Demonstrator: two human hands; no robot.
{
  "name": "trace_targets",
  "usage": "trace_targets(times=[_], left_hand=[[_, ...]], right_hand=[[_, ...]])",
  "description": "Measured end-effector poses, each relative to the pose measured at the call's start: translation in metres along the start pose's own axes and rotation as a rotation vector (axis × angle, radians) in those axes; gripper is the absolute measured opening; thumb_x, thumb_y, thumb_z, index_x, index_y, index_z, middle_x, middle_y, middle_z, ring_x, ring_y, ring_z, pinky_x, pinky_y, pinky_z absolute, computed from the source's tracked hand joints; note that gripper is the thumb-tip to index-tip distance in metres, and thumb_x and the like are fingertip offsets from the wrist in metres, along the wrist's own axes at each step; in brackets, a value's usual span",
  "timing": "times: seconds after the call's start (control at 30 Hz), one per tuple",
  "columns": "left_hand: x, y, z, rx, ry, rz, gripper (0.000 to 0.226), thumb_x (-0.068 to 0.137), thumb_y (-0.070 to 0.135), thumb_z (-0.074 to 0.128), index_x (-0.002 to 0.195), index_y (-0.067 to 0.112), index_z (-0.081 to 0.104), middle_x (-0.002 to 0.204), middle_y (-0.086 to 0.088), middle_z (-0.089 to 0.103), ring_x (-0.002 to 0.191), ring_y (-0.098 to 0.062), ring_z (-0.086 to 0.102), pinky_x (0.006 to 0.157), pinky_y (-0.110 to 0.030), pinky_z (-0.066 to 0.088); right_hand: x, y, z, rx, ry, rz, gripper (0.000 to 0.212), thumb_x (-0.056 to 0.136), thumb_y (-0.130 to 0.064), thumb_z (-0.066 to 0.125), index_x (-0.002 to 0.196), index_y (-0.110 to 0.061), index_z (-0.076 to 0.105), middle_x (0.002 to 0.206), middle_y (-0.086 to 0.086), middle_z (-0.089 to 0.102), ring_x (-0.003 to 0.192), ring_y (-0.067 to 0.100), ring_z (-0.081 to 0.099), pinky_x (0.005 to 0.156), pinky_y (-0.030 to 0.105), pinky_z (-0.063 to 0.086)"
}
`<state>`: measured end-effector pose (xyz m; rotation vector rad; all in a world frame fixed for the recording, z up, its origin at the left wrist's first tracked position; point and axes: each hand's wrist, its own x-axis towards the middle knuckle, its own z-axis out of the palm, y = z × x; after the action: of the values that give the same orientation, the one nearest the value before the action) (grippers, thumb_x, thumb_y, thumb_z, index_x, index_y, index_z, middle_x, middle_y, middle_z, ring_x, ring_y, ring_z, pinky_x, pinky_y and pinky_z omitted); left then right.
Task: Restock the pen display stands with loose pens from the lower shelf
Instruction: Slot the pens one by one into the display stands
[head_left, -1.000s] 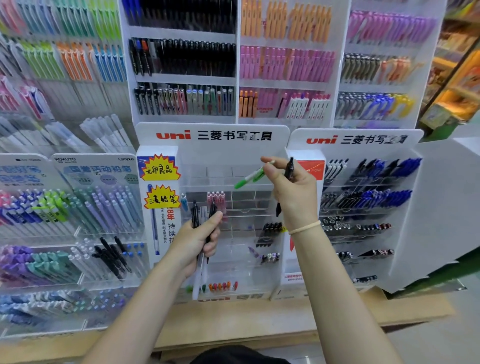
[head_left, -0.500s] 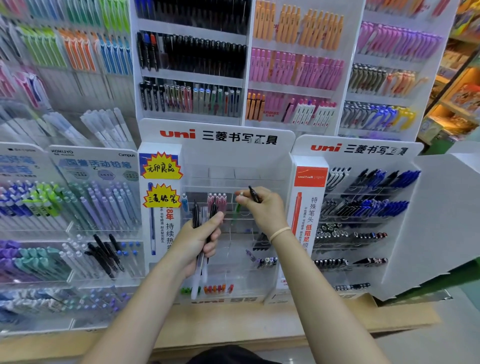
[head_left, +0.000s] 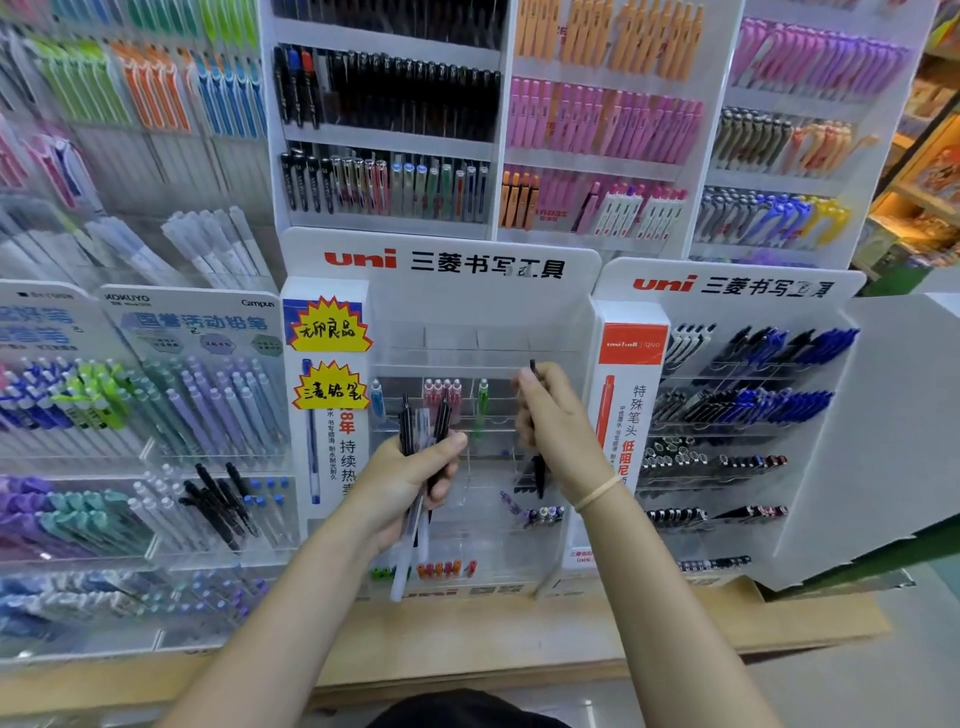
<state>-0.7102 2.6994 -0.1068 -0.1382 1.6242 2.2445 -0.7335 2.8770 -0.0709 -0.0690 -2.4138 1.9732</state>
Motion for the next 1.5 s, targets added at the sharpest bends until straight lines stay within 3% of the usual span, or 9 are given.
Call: trace_targets(times=[0.1,0.23,0.47,0.63,0.83,1.03,1.17,1.33,1.5], left_hand=[[0.001,-0.006,0.007,0.005,0.004,0.009,0.015,0.092,0.018,0.068,0.083,0.007,0.063,0.070,-0.008,0.061,0.052,-0.014,0.051,0.040,-0.019,0.033],[-0.002,-0.020,0.016,0.022,0.041,-0.003,0.025,0.087,0.023,0.070,0.091,0.000,0.065,0.078,-0.013,0.066,0.061,-0.017,0.057,0.043,-0.020,0.032],[-0.018,-0.045,0.022,0.084,0.168,-0.105,0.011,0.091,0.012,0.069,0.090,0.004,0.062,0.064,-0.009,0.056,0.047,-0.009,0.049,0.042,-0.019,0.031],[-0.045,-0.050,0.004,0.109,0.178,-0.156,0.005,0.089,0.004,0.072,0.091,0.004,0.068,0.069,-0.007,0.065,0.046,-0.011,0.045,0.043,-0.021,0.031],[-0.097,-0.034,-0.061,-0.266,0.484,-0.069,0.026,0.086,0.029,0.075,0.100,0.006,0.071,0.073,-0.006,0.067,0.050,-0.015,0.049,0.046,-0.025,0.039],[-0.172,-0.023,-0.165,-0.590,0.641,-0.017,0.032,0.098,0.037,0.061,0.079,0.014,0.073,0.070,-0.003,0.065,0.059,-0.018,0.056,0.058,-0.032,0.049],[-0.227,-0.027,-0.223,-0.728,0.642,0.049,0.034,0.098,0.032,0.063,0.071,0.015,0.076,0.076,-0.006,0.071,0.064,-0.019,0.067,0.070,-0.039,0.054],[-0.266,-0.040,-0.265,-0.751,0.525,0.090,0.021,0.101,0.023,0.057,0.102,0.005,0.069,0.089,-0.008,0.076,0.084,-0.023,0.073,0.074,-0.042,0.057],[-0.282,-0.041,-0.320,-0.753,0.553,0.101,0.023,0.102,0.020,0.055,0.114,0.003,0.064,0.100,-0.011,0.076,0.091,-0.025,0.075,0.065,-0.039,0.061]], right_hand=[[-0.012,0.003,-0.002,0.271,-0.136,0.116,0.023,0.106,-0.023,0.041,0.095,-0.011,0.057,0.065,0.002,0.047,0.057,0.015,0.047,0.054,0.026,0.044],[-0.017,0.023,-0.010,0.297,-0.205,0.106,0.022,0.102,-0.023,0.052,0.097,-0.009,0.068,0.072,-0.004,0.058,0.073,0.010,0.059,0.080,0.030,0.055],[-0.025,0.053,-0.001,0.221,-0.263,0.158,0.031,0.094,-0.023,0.067,0.062,-0.021,0.064,0.058,-0.007,0.033,0.054,0.010,0.028,0.053,0.022,0.027],[-0.044,0.051,0.032,0.236,-0.258,0.140,0.021,0.089,-0.021,0.072,0.084,-0.001,0.071,0.062,0.002,0.045,0.053,0.007,0.034,0.052,0.019,0.031],[-0.090,0.035,0.116,0.114,-0.354,0.173,0.022,0.092,-0.025,0.069,0.113,-0.017,0.067,0.096,0.009,0.068,0.073,0.011,0.060,0.059,0.022,0.047],[-0.170,0.025,0.222,-0.103,-0.642,0.274,0.020,0.092,-0.023,0.070,0.101,-0.005,0.066,0.078,0.016,0.063,0.058,0.022,0.059,0.052,0.032,0.049],[-0.216,0.012,0.289,-0.165,-0.641,0.288,0.011,0.090,-0.009,0.070,0.086,-0.004,0.061,0.071,0.016,0.063,0.043,0.015,0.051,0.042,0.025,0.039],[-0.247,-0.005,0.357,-0.087,-0.553,0.271,0.023,0.088,-0.007,0.072,0.090,-0.004,0.049,0.050,0.009,0.058,0.037,0.016,0.048,0.038,0.025,0.037],[-0.249,-0.011,0.390,-0.091,-0.602,0.271,0.032,0.086,-0.005,0.075,0.088,-0.009,0.043,0.067,0.014,0.055,0.043,0.018,0.055,0.040,0.026,0.044]])
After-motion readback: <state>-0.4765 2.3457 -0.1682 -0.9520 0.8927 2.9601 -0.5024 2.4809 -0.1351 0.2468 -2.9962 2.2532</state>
